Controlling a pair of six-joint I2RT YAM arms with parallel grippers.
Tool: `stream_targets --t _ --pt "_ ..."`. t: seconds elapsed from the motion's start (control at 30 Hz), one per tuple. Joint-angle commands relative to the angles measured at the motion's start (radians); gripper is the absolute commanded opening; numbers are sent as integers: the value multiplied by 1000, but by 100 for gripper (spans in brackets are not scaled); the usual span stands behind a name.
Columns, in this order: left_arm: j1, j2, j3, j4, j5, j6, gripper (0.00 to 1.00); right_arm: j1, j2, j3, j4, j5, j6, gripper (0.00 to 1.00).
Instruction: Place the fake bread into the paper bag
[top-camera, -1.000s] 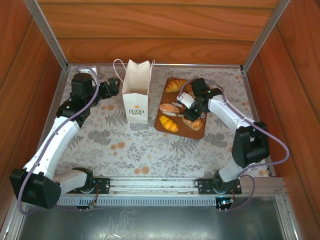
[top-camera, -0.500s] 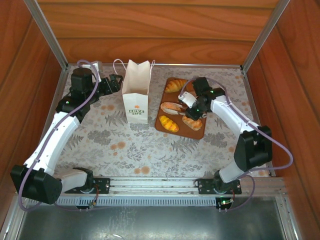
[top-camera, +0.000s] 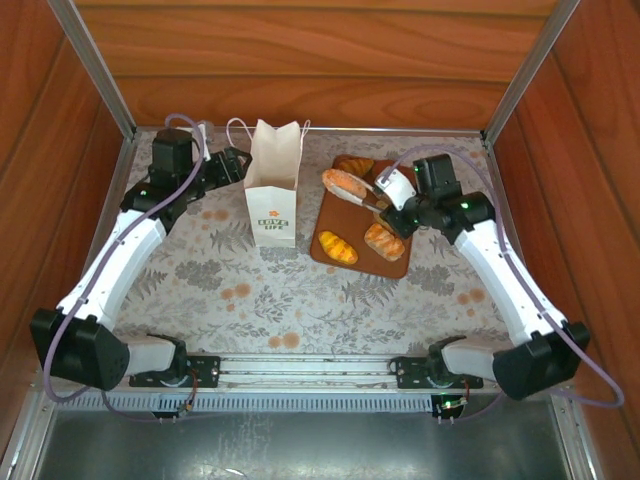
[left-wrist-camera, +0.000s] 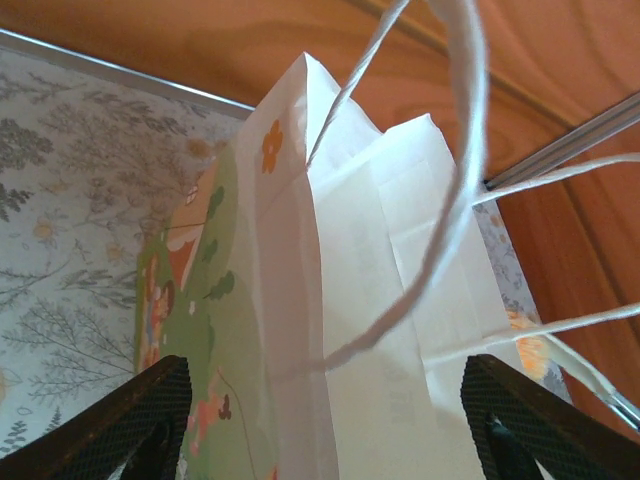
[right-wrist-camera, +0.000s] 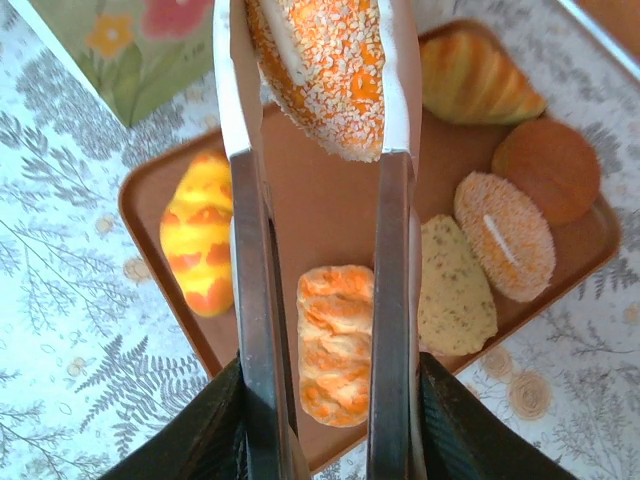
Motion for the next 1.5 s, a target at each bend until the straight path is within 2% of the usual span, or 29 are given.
stream_targets --t 0.0,0.43,0.63,0.73,0.8,1.13,1.3,1.47 --pt "6 41 42 -10 44 -27 72 -5 -67 8 49 -52 41 32" --pt "5 125 69 7 76 -86 47 -5 -162 105 85 -171 97 31" --pt "6 125 64 13 75 -92 35 3 -140 179 139 -285 147 30" --pt "4 122 60 15 73 -99 27 25 -108 210 192 -335 185 30" --pt "5 122 59 19 70 -104 24 52 -82 224 231 -353 200 30" --pt "6 113 43 39 55 -130 15 229 127 353 305 -278 227 29" --pt "4 101 32 42 40 -137 8 243 192 360 334 -243 260 29" --pt "4 96 22 43 25 -137 6 243 220 339 321 -169 272 29"
